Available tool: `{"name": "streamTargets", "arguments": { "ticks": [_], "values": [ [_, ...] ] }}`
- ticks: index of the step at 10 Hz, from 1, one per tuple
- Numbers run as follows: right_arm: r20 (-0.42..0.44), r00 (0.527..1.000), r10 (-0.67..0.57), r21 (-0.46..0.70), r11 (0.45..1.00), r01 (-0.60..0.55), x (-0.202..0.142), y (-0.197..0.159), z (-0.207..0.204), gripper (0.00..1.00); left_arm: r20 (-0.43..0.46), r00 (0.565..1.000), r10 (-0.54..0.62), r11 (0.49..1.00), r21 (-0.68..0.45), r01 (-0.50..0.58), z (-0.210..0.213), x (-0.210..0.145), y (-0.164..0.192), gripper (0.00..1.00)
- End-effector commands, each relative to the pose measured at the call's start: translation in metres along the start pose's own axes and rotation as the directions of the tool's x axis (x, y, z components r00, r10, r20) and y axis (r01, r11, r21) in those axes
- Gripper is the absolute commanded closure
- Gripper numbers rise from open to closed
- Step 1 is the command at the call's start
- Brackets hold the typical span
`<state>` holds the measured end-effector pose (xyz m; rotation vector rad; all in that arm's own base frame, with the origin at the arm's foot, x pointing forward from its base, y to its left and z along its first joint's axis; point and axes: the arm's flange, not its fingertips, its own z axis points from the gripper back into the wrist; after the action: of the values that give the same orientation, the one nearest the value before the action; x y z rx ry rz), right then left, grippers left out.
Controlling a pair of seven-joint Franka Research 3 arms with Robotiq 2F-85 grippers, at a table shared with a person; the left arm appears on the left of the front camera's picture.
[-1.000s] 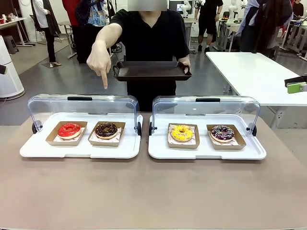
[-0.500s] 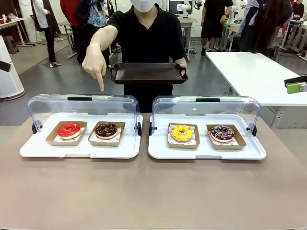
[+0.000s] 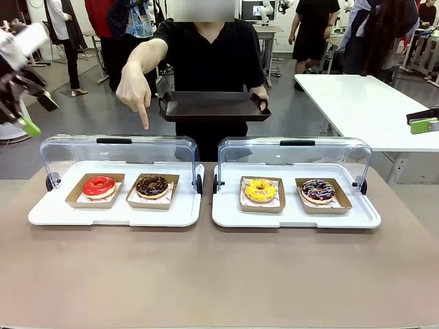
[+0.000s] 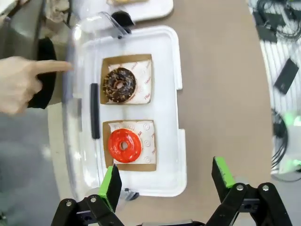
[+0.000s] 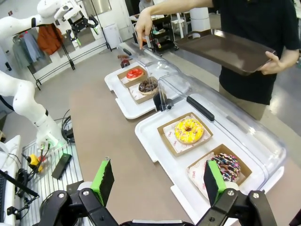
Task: Provide the desired donut to the person.
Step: Pick up and lift the Paper togo box containing the Donut pointed at by the person.
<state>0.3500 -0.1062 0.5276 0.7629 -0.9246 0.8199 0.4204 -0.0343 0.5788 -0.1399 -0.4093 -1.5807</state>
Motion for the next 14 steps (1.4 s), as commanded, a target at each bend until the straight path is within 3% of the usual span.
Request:
{"name": "streamTargets", "arguments": {
  "ticks": [1, 4, 6, 7, 14],
  "values": [
    [0.032, 0.999, 0.018, 0.01, 1.0, -0.018, 0.002, -0.004, 0.0, 0.0, -0.119, 0.993, -0.024, 0.999, 0.025, 0.027, -0.048, 0.02, -0.014, 0.0],
    [0.032, 0.999, 0.018, 0.01, 1.0, -0.018, 0.002, -0.004, 0.0, 0.0, -0.18, 0.983, -0.038, 0.997, -0.071, 0.026, -0.103, 0.042, -0.002, 0.0],
    [0.032, 0.999, 0.018, 0.01, 1.0, -0.018, 0.002, -0.004, 0.0, 0.0, -0.092, 0.995, -0.034, 0.994, -0.105, 0.024, -0.104, 0.033, 0.004, 0.0],
    [0.032, 0.999, 0.018, 0.01, 1.0, -0.018, 0.002, -0.004, 0.0, 0.0, -0.162, 0.985, -0.058, 0.996, -0.073, 0.047, -0.114, 0.044, -0.009, 0.0],
    [0.032, 0.999, 0.018, 0.01, 1.0, -0.018, 0.002, -0.004, 0.0, 0.0, -0.174, 0.98, -0.101, 0.991, -0.109, 0.083, -0.127, 0.052, 0.0, 0.0]
  ]
}}
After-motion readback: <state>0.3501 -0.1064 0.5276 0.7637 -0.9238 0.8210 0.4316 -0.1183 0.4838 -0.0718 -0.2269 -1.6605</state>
